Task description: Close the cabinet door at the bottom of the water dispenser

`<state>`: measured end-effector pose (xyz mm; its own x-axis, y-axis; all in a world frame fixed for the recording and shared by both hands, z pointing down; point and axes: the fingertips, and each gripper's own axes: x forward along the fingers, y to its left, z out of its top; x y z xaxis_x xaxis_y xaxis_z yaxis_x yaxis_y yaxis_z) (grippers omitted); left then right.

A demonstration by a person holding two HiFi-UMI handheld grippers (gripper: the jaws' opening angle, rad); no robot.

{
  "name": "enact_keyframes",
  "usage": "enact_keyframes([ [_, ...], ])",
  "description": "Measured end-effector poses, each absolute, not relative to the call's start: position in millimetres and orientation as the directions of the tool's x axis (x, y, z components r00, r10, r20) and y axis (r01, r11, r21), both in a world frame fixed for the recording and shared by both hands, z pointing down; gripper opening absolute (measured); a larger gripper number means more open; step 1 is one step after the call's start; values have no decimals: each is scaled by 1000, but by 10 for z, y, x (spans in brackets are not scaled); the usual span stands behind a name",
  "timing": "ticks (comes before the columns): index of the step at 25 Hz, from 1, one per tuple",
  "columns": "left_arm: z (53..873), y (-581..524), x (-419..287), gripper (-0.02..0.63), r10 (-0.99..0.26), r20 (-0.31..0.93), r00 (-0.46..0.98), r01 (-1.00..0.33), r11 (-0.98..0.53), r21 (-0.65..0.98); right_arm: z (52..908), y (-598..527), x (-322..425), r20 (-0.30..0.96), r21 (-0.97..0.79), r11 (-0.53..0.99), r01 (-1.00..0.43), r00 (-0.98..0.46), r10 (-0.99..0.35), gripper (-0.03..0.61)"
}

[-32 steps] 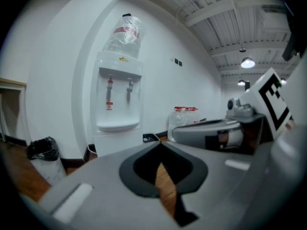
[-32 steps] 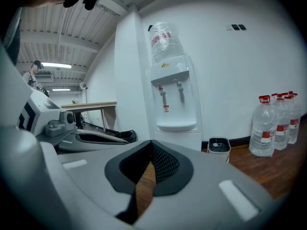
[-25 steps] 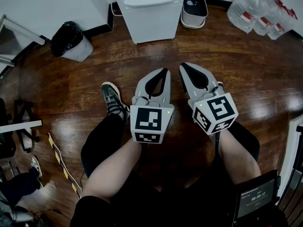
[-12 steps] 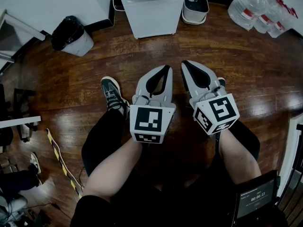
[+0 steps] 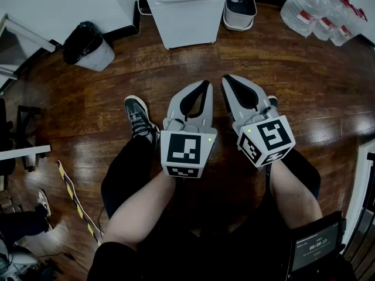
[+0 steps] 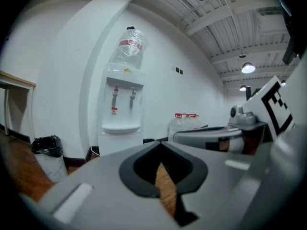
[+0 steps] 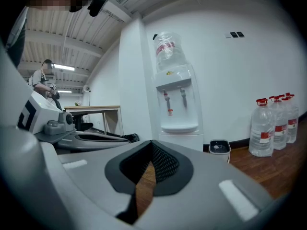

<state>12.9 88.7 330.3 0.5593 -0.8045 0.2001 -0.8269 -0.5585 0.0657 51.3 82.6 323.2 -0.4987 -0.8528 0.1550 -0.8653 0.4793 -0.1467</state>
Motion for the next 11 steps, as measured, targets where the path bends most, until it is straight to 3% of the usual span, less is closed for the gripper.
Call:
enact_keyframes([
  [11,3364,903,156,20,-800,216,560,-825,-561,60,3250,821,524,155,-162,477,-864,-500,-852,5],
])
